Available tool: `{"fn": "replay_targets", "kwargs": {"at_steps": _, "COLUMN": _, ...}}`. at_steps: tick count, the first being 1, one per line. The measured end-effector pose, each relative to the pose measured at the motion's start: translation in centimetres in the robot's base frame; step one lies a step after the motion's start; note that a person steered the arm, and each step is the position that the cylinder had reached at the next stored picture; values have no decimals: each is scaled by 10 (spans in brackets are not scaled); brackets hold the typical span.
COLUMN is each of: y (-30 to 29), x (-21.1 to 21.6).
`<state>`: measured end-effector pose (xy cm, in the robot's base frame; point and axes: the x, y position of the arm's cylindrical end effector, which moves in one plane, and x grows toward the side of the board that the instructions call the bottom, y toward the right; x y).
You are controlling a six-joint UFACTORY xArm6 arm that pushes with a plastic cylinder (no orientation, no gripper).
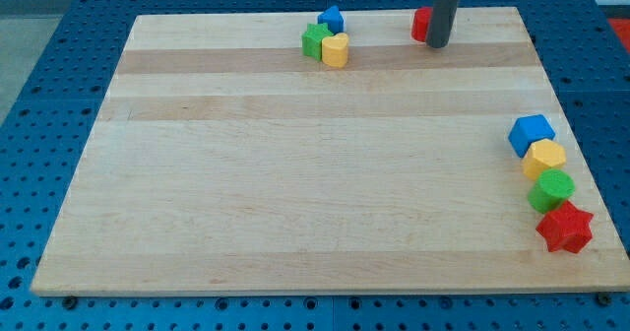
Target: Move red circle towards top right corner of the board
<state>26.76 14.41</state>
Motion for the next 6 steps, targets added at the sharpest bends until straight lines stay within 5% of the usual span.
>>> {"fn": "replay_targets", "kwargs": {"at_steps": 1, "y": -82, "x": 11}}
{"fn": "replay_targets", "kwargs": {"at_steps": 4, "y": 23, "x": -66}}
{"fn": "replay_targets", "kwargs": {"at_steps": 6, "y": 9, "x": -76}}
